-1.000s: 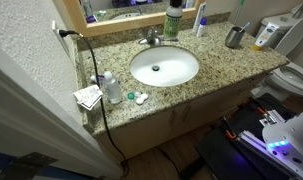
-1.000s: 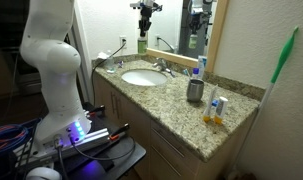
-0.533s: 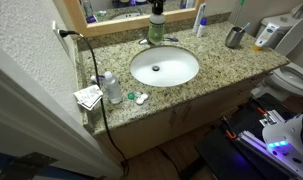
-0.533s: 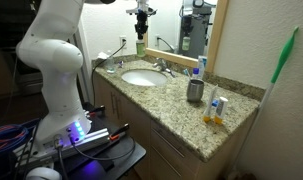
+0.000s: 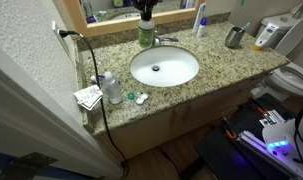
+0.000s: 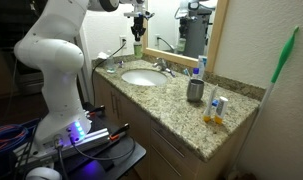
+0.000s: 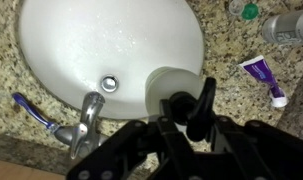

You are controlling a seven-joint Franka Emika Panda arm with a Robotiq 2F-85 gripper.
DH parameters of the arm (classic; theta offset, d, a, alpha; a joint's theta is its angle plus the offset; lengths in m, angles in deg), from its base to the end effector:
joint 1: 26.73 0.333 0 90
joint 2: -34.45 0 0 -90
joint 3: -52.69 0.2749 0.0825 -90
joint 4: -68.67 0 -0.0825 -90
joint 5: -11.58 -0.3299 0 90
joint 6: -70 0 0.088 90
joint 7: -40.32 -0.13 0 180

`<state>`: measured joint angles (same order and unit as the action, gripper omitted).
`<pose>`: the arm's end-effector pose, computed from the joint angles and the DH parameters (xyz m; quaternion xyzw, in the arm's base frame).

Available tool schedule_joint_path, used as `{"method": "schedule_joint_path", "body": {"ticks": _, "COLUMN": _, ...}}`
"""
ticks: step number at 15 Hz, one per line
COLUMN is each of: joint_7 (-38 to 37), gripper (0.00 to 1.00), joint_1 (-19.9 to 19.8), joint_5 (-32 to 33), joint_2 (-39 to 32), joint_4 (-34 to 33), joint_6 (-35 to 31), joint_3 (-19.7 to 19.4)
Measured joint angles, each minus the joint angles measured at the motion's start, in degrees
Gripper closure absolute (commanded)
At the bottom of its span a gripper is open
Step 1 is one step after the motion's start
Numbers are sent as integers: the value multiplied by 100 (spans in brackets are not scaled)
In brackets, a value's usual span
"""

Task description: Move the pump bottle to the left side of the counter

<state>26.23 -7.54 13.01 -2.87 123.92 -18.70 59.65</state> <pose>0.5896 0.2597 0.4354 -0.9948 -0.0940 0.0382 0.0123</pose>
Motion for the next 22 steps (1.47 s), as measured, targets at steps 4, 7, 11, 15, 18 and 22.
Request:
{"method": "schedule_joint_path", "body": {"ticks": 4, "joint_7": 397, "gripper": 69, "joint_1": 437, "joint_5": 516, "joint_2": -786, "joint_4": -902, "joint_6": -430, "joint_3": -20}}
{"method": "schedule_joint_path", "body": {"ticks": 7, "joint_7": 413, "gripper": 69, "joint_1": 542, "joint_5": 522, "joint_2": -1187, "joint_4": -1374, "joint_6": -585, "joint_3": -22}}
{"method": "schedule_joint_path", "body": {"ticks": 11, "joint_7": 427, "gripper": 92, "joint_1": 534, "joint_5": 497, "joint_2": -1276, "joint_4": -1519, "joint_6": -583, "joint_3": -18}}
{"method": "schedule_joint_path", "body": {"ticks": 15, "joint_7": 434, "gripper": 92, "joint_1": 546, "joint_5": 391, "joint_2": -1538, "joint_4": -1581, "joint_6": -962, "joint_3": 62}}
{"method": "schedule_joint_path", "body": {"ticks": 18, "joint_7": 434, "gripper": 92, "joint_1": 605, "joint_5": 391, "joint_2": -1871, "joint_4": -1769, "joint_6": -1102, "joint_3": 69}}
{"method": "schedule_joint_path", "body": {"ticks": 22, "joint_7": 434, "gripper": 92, "joint_1": 734, "joint_5": 356, "joint_2": -2303, "joint_4": -2135, "joint_6": -1111, "joint_3": 78}}
